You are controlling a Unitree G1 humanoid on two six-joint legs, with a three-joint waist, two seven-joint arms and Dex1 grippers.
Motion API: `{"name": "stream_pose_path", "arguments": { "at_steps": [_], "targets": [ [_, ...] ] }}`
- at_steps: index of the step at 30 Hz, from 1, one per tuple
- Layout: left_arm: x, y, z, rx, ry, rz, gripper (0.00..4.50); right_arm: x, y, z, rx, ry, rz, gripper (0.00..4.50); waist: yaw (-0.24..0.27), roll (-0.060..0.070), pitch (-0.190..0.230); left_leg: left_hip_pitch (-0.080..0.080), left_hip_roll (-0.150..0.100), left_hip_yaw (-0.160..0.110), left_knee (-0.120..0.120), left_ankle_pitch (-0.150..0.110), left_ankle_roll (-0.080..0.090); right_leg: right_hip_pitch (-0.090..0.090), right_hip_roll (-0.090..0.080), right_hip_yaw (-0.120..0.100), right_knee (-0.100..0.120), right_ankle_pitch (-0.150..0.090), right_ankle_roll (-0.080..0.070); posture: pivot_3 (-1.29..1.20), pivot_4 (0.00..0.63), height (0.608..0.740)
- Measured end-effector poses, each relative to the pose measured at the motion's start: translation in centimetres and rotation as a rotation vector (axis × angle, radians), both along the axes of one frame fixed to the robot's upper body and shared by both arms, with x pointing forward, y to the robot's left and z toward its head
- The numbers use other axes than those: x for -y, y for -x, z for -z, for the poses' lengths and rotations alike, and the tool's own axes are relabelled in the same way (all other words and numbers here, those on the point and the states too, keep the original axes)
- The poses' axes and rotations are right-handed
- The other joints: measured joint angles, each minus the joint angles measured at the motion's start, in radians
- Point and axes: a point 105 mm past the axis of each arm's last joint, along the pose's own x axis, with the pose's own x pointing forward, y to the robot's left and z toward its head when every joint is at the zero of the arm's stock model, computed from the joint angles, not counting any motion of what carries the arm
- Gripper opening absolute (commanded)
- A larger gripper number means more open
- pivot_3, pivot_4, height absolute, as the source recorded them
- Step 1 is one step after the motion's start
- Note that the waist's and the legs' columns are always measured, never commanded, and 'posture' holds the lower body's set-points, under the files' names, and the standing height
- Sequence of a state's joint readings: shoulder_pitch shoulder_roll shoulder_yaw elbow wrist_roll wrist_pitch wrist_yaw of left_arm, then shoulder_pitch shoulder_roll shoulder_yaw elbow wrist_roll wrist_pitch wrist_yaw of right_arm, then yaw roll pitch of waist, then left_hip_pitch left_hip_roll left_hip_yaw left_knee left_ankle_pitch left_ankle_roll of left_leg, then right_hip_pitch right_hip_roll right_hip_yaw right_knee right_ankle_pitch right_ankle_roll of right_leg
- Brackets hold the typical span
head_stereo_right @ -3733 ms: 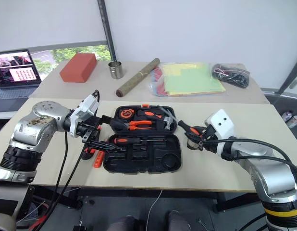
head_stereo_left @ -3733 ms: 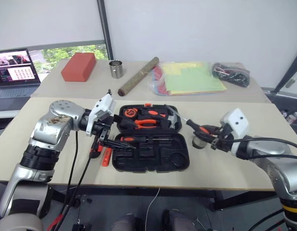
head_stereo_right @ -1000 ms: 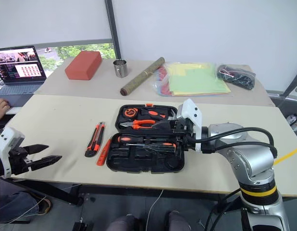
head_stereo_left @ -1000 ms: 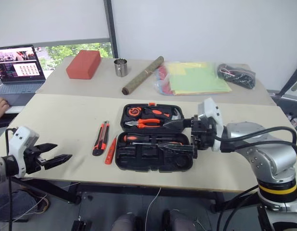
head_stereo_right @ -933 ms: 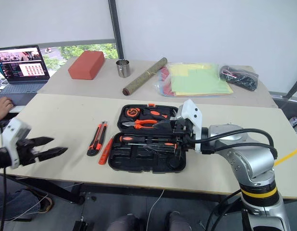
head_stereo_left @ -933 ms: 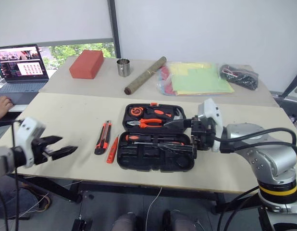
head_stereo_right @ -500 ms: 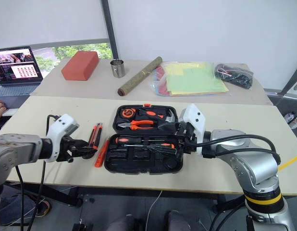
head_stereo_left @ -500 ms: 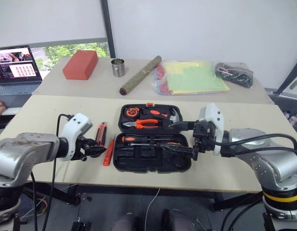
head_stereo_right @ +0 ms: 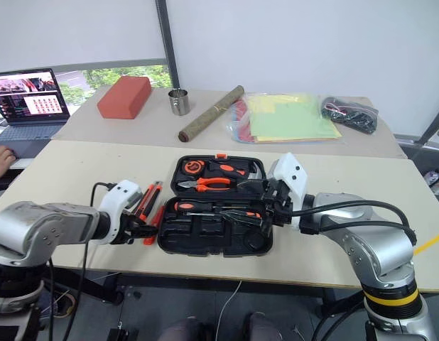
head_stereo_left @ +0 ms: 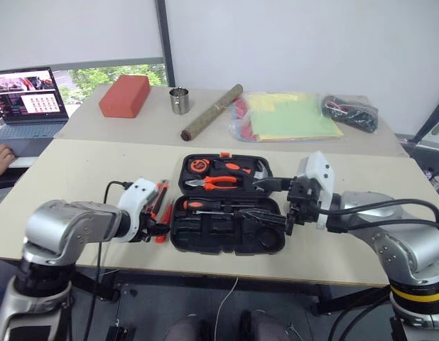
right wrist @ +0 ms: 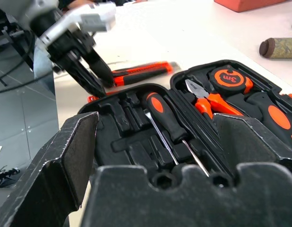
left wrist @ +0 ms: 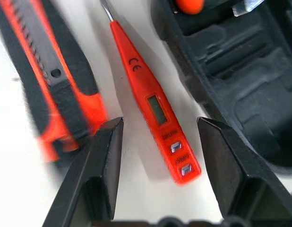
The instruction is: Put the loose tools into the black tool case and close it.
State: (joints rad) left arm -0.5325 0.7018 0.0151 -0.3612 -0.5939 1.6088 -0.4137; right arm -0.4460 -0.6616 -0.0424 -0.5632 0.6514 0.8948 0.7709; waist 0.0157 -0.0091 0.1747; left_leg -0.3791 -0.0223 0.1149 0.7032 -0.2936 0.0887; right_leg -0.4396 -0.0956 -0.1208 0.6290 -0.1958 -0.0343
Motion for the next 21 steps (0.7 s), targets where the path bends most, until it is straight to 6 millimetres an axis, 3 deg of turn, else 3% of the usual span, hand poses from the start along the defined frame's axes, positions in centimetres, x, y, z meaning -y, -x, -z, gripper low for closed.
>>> {"name": "stream_pose_path", "arguments": {
  "at_steps": [6, 9, 13, 18, 21],
  "targets": [
    [0.2, -1.2, 0.4, 0.019, -0.025, 0.001, 2.65, -0.2, 0.2, -0.2, 0.007, -0.011, -0.007, 4.5, 0.005, 0.001, -0.001, 0.006, 0.0, 0.0, 0.0, 0.0, -0.001, 0.004, -0.001, 0.0, 0.001, -0.001, 0.002, 0.0, 0.15, 0.737],
    [0.2, -1.7, 0.5, 0.031, -0.039, 0.006, 1.99, -0.3, 0.4, -0.3, 0.009, -0.013, -0.014, 4.5, 0.008, 0.002, -0.001, 0.006, 0.0, 0.0, -0.001, 0.0, -0.001, 0.004, -0.002, 0.0, 0.001, -0.002, 0.004, 0.0, 0.15, 0.737],
    [-0.5, -2.1, 0.5, 0.034, -0.043, -0.012, 0.48, -0.2, 0.7, -0.2, 0.008, 0.003, -0.018, 4.5, 0.008, 0.002, -0.001, 0.006, 0.0, 0.0, -0.001, 0.0, -0.001, 0.004, -0.003, 0.001, 0.001, -0.002, 0.004, 0.0, 0.15, 0.737],
    [-1.9, -2.3, -0.1, 0.011, -0.044, -0.034, 0.42, 0.2, 1.8, 0.6, -0.026, 0.048, -0.06, 4.5, 0.007, 0.001, -0.001, 0.004, 0.0, 0.0, -0.004, 0.0, -0.001, 0.001, -0.002, 0.0, 0.001, 0.0, -0.001, 0.0, 0.15, 0.737],
    [-3.0, -2.5, -2.0, 0.061, -0.044, -0.004, 0.42, 0.2, 2.9, 1.1, -0.071, 0.057, -0.112, 4.5, -0.001, -0.001, 0.001, 0.001, 0.001, 0.0, -0.004, 0.0, -0.002, -0.002, -0.001, -0.001, 0.0, 0.001, -0.003, 0.0, 0.15, 0.737]
  ]
}}
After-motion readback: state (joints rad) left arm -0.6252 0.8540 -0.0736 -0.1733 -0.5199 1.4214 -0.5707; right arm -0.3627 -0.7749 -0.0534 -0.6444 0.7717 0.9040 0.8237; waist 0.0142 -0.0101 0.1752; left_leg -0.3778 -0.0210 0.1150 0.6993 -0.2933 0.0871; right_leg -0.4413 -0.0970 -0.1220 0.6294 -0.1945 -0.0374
